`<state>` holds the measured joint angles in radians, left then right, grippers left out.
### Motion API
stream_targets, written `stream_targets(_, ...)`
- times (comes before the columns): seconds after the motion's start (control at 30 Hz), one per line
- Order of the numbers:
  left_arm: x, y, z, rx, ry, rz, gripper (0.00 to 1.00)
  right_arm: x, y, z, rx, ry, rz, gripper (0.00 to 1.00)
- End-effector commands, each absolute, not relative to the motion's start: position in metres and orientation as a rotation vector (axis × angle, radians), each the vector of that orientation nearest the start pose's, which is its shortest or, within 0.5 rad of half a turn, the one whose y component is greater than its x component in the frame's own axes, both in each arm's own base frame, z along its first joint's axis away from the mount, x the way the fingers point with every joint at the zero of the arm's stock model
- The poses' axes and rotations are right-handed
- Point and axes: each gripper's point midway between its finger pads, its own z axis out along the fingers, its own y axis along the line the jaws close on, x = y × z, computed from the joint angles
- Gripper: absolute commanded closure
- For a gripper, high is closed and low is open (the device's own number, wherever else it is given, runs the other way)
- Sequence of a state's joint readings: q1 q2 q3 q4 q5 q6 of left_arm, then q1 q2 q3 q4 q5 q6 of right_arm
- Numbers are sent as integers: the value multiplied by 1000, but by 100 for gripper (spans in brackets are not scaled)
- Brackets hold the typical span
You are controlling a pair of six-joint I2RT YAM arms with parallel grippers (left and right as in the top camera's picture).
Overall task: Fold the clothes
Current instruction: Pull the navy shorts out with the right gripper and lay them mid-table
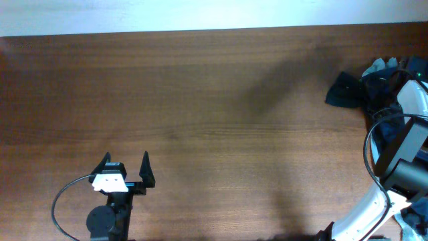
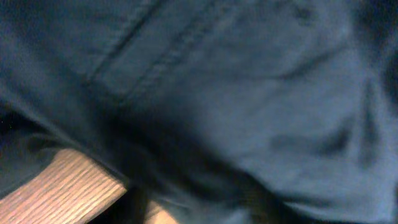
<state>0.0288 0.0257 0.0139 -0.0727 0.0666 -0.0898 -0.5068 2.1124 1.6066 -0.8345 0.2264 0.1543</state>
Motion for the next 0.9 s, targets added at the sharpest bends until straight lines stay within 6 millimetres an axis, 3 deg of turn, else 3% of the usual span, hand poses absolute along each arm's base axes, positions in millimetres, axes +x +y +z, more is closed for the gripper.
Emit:
stream_targets(0.0, 247, -5, 155, -34, 1659, -89, 1, 377, -261, 47, 1006, 2743, -457, 87)
stream_targets(0.03, 247, -5, 155, -34, 1659, -89, 0, 381, -259, 56, 998, 2731, -427, 96)
stream_targets(0.1, 247, -5, 155, -34, 1659, -89, 1, 394, -250, 80, 967, 2691, -334, 96)
stream_targets(0.23, 247, -5, 155, -34, 1659, -89, 1, 421, -215, 163, 834, 2561, -156, 96)
stream_targets(0.27, 247, -5, 155, -34, 1659, -89, 1, 429, -193, 198, 735, 2515, -90, 96)
stream_targets(0.33, 247, -5, 155, -34, 1659, -89, 0, 434, -164, 231, 638, 2466, -21, 96)
stream_targets(0.4, 247, -5, 155, -34, 1659, -89, 1, 439, -114, 267, 483, 2412, 74, 96)
stream_targets(0.43, 247, -5, 155, -34, 1659, -89, 1, 441, -96, 275, 433, 2404, 102, 96)
stream_targets(0.47, 247, -5, 155, -34, 1659, -89, 0, 443, -77, 279, 379, 2403, 131, 96)
stream_targets(0.53, 247, -5, 155, -34, 1659, -89, 1, 450, -19, 278, 223, 2428, 214, 96)
stream_targets(0.63, 247, -5, 155, -34, 1659, -89, 1, 456, 51, 257, 42, 2494, 283, 96)
stream_targets(0.67, 247, -5, 155, -34, 1659, -89, 1, 457, 73, 248, -6, 2514, 304, 96)
stream_targets(0.73, 247, -5, 155, -34, 1659, -89, 1, 461, 153, 212, -213, 2557, 365, 96)
stream_targets(0.77, 247, -5, 155, -34, 1659, -89, 0, 462, 168, 204, -251, 2561, 376, 96)
stream_targets(0.83, 247, -5, 155, -34, 1659, -89, 1, 456, 229, 176, -406, 2567, 418, 95)
stream_targets(0.87, 247, -5, 155, -34, 1659, -89, 1, 451, 247, 169, -452, 2569, 435, 93)
